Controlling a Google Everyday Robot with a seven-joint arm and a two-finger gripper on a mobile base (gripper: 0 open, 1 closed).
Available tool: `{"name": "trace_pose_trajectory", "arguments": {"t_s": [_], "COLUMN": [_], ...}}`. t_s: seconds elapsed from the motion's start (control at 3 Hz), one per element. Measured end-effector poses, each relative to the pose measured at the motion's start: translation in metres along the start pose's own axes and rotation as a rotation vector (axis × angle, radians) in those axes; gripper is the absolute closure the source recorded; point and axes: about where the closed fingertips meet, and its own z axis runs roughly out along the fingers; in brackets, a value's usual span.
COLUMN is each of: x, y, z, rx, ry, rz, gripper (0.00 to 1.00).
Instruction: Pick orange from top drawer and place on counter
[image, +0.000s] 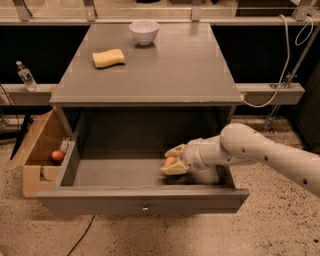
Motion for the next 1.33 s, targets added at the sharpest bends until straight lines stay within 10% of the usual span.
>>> {"name": "trace_pose_trajectory", "arguments": {"t_s": [0.67,1.33], "x": [-0.055,-0.070], "y": [-0.004,-0.021], "z": [-0.164,-0.164], "rx": [0.074,0.073], "ry": [-0.222,-0.245], "rz": [-0.175,-0.146], "gripper": [1.00,1.00]}}
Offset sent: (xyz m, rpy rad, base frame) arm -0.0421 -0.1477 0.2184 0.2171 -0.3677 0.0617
